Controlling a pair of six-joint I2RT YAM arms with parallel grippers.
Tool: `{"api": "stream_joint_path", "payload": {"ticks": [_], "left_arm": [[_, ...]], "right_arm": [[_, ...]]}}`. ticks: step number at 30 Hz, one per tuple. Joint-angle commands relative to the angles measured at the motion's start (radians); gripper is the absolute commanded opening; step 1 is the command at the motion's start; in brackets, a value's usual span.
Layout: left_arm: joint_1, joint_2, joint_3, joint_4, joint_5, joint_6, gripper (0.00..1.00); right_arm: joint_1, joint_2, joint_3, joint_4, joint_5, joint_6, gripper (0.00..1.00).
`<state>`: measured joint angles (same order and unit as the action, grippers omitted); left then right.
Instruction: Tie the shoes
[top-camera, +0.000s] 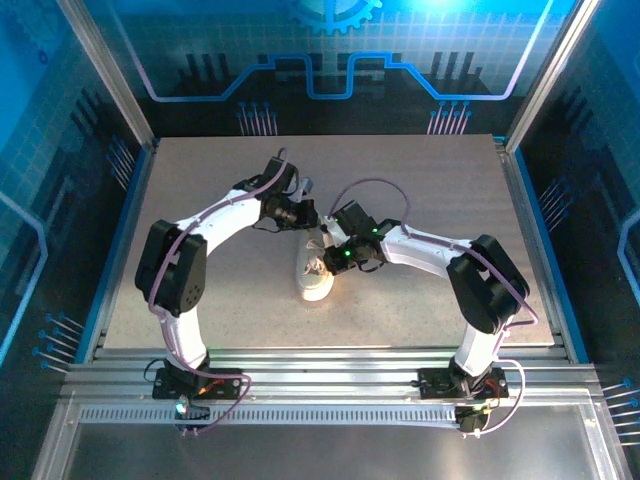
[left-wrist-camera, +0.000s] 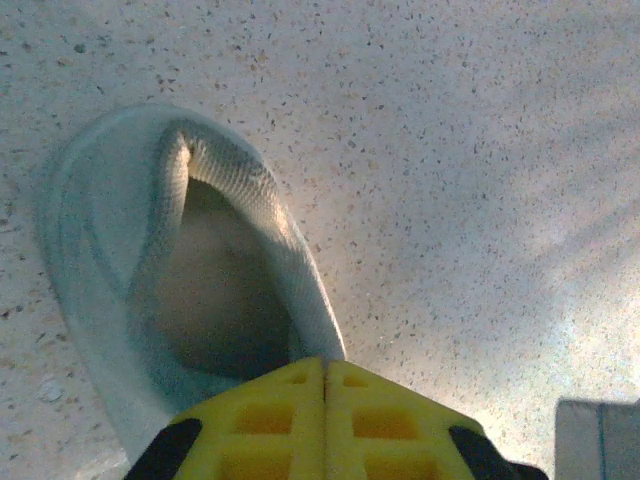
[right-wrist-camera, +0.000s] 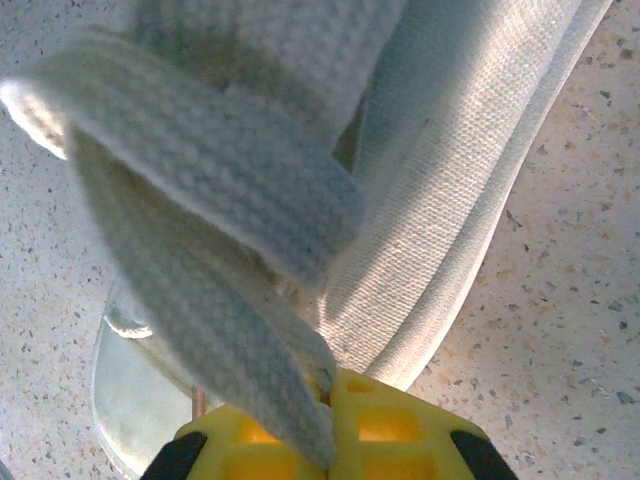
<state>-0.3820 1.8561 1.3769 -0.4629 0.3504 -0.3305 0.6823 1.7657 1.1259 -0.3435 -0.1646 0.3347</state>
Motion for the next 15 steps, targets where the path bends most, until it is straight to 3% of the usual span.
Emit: {"api": "stream_joint_path", "payload": {"ticks": [1, 15], "left_arm": [[0.01, -0.107, -0.049, 0.037, -0.024, 0.01, 0.0], [0.04, -0.214, -0.332, 0.307, -0.005, -0.112, 0.0]], "right_arm": [[-0.002, -0.036, 0.026, -0.038, 0.011, -0.035, 0.0], [-0.065, -0.022, 0.099, -0.144, -0.025, -0.132, 0.0]]}}
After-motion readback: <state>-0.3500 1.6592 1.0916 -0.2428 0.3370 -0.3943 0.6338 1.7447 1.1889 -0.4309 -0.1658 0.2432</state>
